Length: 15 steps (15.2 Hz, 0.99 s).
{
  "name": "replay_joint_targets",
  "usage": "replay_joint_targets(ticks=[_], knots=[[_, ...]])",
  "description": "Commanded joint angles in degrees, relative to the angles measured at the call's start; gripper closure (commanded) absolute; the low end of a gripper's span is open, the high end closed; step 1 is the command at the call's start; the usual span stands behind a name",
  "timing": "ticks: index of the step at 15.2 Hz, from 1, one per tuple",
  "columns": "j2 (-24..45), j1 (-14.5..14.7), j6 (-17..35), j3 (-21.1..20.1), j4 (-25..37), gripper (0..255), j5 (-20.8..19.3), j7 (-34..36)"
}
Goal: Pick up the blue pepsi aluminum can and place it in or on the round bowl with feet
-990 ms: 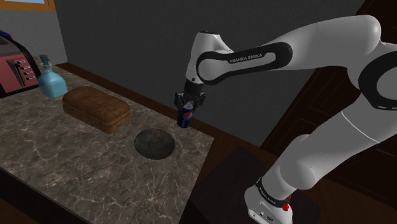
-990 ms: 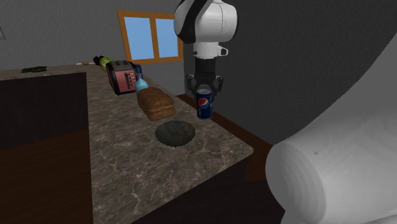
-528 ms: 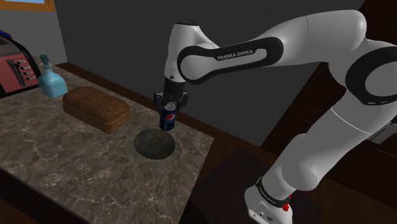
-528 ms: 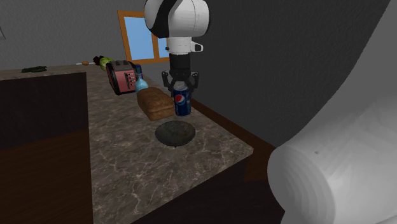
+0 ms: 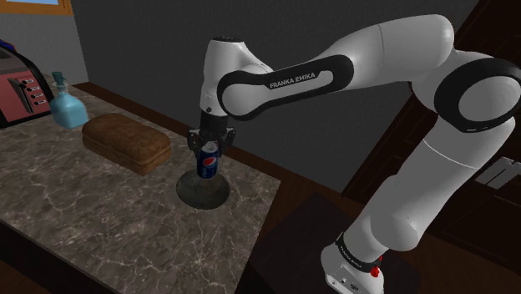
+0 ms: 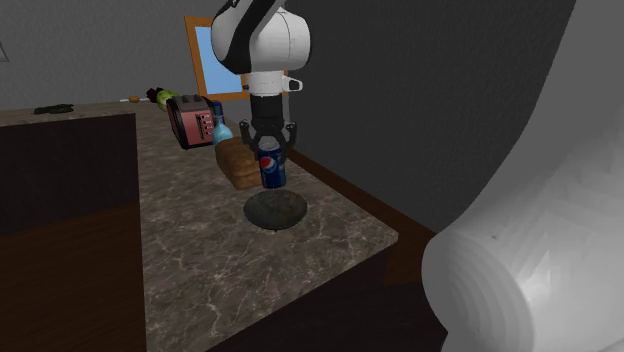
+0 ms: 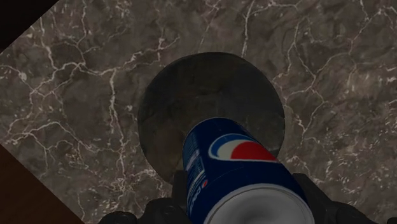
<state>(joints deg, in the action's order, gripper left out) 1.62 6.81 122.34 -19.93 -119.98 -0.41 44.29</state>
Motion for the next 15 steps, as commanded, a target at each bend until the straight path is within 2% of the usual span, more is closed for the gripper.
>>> replay_joint_targets(ticks=[1, 12, 15], knots=[[0.5, 0.0, 1.4, 0.0, -0.9, 255, -0.2, 0.1], [5.1, 0.3, 9.5, 0.2, -4.7, 255, -2.3, 1.6], [5.3, 0.3, 9.8, 0.2, -4.8, 255, -2.5, 1.6]])
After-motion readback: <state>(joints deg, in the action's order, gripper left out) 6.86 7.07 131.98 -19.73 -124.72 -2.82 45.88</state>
